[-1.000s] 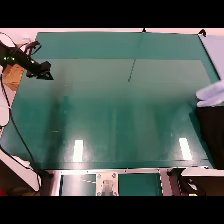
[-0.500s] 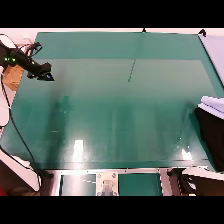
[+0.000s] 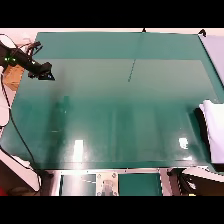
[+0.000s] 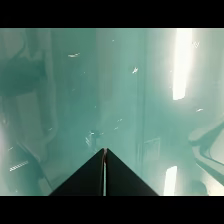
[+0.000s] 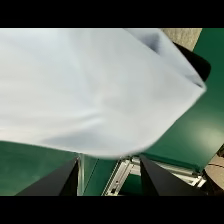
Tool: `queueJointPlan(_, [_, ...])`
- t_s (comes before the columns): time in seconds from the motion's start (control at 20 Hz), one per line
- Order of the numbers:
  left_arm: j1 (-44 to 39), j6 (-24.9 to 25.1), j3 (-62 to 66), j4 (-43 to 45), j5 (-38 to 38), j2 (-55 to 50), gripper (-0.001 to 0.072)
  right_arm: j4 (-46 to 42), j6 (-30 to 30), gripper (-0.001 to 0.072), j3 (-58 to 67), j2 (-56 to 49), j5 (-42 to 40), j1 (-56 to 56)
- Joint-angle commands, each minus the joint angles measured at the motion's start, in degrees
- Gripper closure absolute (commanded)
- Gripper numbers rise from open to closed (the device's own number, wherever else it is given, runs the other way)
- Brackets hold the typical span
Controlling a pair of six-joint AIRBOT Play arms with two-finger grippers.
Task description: Fold the shirts.
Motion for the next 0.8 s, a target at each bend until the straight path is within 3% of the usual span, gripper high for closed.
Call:
queueJointPlan(0.0, [0.00,0.11,-0.02,-1.79,1.25,0.42,0.0686,-0.96,0.37,0.0286,-1.16,-0.17,-5.73,1.07])
queueJointPlan(0.05, [0.00,0.11,0.09,-2.99,2.01,0.94,0.0686,0.39,0.33,0.0316,0.66,-0.17,-6.75,2.25])
queueJointPlan(0.2, [-0.09,0.00,0.09,-5.51,3.37,3.85,0.0687,9.57,-0.48,0.0640,7.10,-0.11,-10.99,8.55])
queueJointPlan(0.25, [-0.37,-0.09,0.04,-5.14,3.04,5.14,0.0687,13.29,-1.11,0.0676,8.52,-0.04,-12.70,11.23])
queueJointPlan(0.35, [-1.11,-0.76,-0.11,-4.57,0.96,7.37,0.0687,21.05,-3.76,0.0697,9.49,0.07,-15.45,17.99])
queueJointPlan(0.5, [-3.93,-2.10,-4.61,-1.33,-0.74,12.44,0.0687,23.08,-6.45,0.0698,6.99,0.92,-15.63,29.92])
queueJointPlan(0.75, [-10.75,-2.62,-28.22,0.83,3.82,28.28,0.0687,22.95,-8.35,0.0699,-14.03,10.49,-20.68,48.24])
